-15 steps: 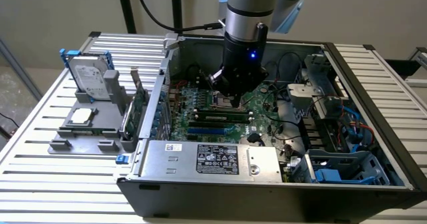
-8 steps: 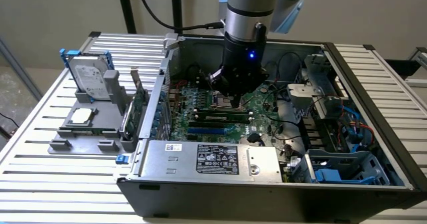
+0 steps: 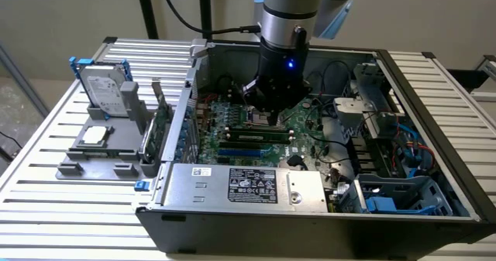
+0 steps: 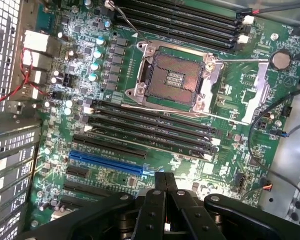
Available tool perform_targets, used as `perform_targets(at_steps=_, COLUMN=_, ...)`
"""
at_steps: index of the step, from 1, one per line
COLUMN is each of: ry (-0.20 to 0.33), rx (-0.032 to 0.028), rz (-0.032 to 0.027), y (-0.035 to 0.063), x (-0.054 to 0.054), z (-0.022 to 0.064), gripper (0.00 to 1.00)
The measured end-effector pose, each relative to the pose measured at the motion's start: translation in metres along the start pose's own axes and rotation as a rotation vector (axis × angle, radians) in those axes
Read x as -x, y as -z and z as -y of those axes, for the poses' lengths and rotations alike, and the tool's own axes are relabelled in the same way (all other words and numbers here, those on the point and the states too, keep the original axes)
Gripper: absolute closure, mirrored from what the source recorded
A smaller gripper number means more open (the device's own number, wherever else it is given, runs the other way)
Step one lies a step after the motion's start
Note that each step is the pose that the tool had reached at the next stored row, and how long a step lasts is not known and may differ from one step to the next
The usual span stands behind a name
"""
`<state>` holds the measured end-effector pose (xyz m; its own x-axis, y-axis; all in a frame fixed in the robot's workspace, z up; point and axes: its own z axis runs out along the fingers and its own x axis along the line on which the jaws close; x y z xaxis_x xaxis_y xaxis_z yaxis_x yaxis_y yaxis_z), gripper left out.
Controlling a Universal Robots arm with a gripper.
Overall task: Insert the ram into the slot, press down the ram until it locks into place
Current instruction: 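Press down the ram until it locks into place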
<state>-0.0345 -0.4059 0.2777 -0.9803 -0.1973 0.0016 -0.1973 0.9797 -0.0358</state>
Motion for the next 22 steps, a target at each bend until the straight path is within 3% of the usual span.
perform_targets(at_steps=17, ry=-0.159, rx=0.0004, rz=-0.0055, y=0.0013, x=-0.0021, z=-0.0004, gripper=0.89)
perform_targets(at_steps=22, ry=-0.16, rx=0.0003, rz=-0.0058, y=0.0014, x=-0.0021, z=-0.0004, gripper=0.89)
